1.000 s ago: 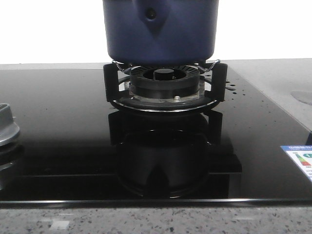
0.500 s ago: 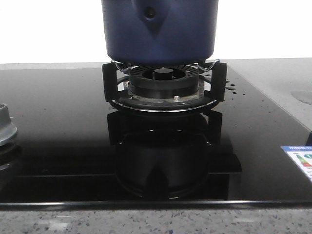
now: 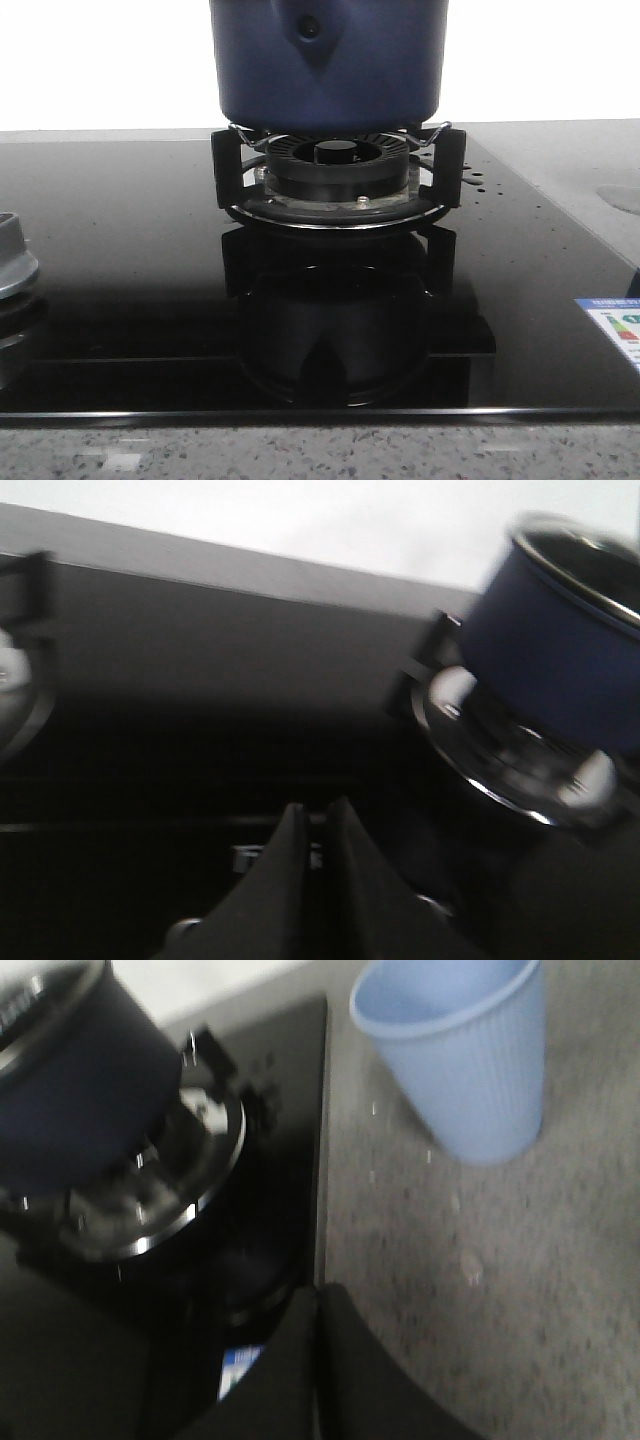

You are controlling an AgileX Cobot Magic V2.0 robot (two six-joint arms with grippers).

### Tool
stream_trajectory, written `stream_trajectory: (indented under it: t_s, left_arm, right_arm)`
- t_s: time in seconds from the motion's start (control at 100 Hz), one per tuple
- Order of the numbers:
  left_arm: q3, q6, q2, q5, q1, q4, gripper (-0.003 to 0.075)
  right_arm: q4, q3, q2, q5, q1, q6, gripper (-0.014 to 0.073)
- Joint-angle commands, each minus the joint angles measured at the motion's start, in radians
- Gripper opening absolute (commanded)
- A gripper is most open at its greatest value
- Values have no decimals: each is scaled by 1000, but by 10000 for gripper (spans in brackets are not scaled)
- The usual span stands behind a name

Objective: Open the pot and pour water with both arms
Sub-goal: 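Grasp the purple lid knob with the left gripper and lift the lid off the pot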

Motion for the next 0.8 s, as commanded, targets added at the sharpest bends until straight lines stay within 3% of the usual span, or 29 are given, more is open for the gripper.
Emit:
stream_trajectory:
  t_s: [0.0,0.09,0.25,0.49,0.68,0.79]
  left_arm:
    - [-87,46,71,20,-73,-68,-8]
    - [-137,146,137,76,-148,-170,-2]
    - [-223,417,238,163,-234,-464,-3]
    - [-308,851,372,361,-235,-858,-3]
    - [-390,1070,500,399,-235,-917,-1]
    - [-451,1294,573,413,-235,-915,43]
  right_arm:
    - [21,-95,76,71,-5,-14,-71]
    - [84,-149,119,136,-5,-23,-71]
    - [279,-194,163,172,-1,-151,-71]
    - [540,-200,175,149,-1,-518,-71]
    - [584,-200,175,34,-1,-631,-71]
    - [584,-200,175,-27,-1,-631,-71]
